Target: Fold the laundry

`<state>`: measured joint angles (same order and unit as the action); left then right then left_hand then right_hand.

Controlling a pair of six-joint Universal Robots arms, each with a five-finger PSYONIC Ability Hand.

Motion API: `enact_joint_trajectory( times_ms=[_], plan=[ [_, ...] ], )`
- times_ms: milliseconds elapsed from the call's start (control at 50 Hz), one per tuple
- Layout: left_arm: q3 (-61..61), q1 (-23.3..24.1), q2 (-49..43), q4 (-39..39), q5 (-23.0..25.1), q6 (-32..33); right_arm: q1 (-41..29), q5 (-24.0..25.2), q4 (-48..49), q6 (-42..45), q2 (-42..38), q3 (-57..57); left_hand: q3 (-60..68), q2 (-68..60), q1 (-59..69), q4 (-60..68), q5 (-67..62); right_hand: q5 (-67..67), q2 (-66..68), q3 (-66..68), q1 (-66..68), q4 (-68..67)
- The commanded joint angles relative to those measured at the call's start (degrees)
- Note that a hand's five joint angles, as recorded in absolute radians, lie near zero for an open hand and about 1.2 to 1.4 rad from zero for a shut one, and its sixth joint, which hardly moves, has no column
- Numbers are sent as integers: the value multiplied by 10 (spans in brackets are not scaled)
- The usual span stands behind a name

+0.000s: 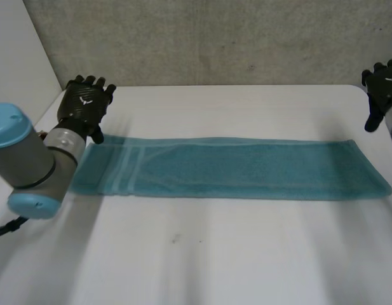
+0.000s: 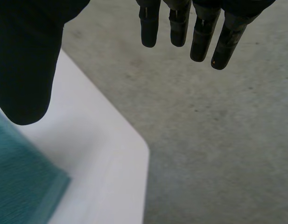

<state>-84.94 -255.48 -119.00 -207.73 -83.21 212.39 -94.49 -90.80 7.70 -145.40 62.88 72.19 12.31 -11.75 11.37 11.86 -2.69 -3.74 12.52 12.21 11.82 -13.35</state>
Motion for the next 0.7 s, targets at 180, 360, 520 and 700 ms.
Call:
enact_joint_trajectory(
  times_ms=[180, 360, 520, 700],
  plan=[
    [-164, 0, 123, 42, 9, -186, 155, 224, -114, 1, 50, 167, -23, 18, -14, -19, 27, -226, 238, 241, 245, -230],
    [-180, -2, 121, 35, 6, -203, 193, 324, -67, -2, -3, 185, -23, 18, -14, -19, 27, -276, 288, 292, 295, -280],
    [-193, 1, 119, 30, 7, -203, 204, 330, -37, 0, -43, 179, -23, 18, -14, -19, 27, -310, 322, 325, 329, -314],
    [-193, -1, 119, 30, 9, -203, 210, 325, -28, 9, -61, 173, -23, 18, -14, -19, 27, -318, 331, 334, 338, -322]
  ],
)
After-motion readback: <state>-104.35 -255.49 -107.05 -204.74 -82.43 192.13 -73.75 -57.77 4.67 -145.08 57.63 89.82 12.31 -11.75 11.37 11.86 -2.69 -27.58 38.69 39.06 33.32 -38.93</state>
